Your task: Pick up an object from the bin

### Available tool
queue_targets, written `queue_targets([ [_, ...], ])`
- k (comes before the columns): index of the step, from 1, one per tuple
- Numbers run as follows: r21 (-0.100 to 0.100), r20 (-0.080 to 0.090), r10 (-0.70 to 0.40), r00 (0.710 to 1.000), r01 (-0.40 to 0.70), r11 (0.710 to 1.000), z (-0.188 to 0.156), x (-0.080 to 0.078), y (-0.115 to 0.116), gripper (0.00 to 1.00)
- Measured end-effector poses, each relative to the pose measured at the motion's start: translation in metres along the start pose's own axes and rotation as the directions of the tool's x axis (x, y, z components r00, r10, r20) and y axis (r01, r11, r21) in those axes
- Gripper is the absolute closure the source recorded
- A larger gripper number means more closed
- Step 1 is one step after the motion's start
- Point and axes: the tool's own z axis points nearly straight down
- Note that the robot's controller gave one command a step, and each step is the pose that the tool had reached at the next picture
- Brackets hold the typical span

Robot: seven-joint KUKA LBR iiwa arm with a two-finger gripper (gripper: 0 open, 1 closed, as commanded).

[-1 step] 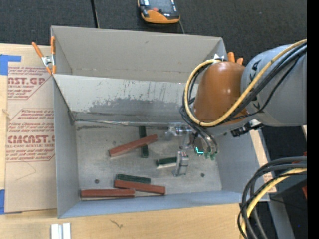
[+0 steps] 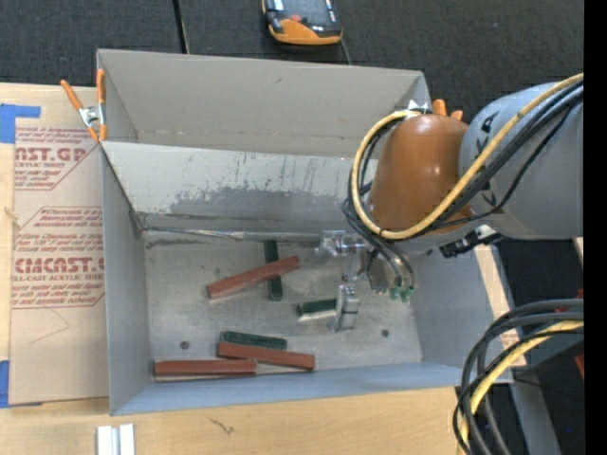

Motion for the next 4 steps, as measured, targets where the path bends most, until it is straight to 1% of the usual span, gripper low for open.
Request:
queue_targets([
  [1,-0.001,0.004,0.086,0.996,-0.086,0.996,0.043,0.002,-0.015,0.0],
  [2,0.0,-0.002,0.138,0.99,-0.138,0.99,0.085,-0.009,-0.02,0.0],
  [3,-0.001,-0.001,0.173,0.985,-0.173,0.985,0.083,-0.005,-0.024,0.0],
  [4,0.001,0.001,0.143,0.99,-0.143,0.99,0.085,-0.009,-0.02,0.0],
])
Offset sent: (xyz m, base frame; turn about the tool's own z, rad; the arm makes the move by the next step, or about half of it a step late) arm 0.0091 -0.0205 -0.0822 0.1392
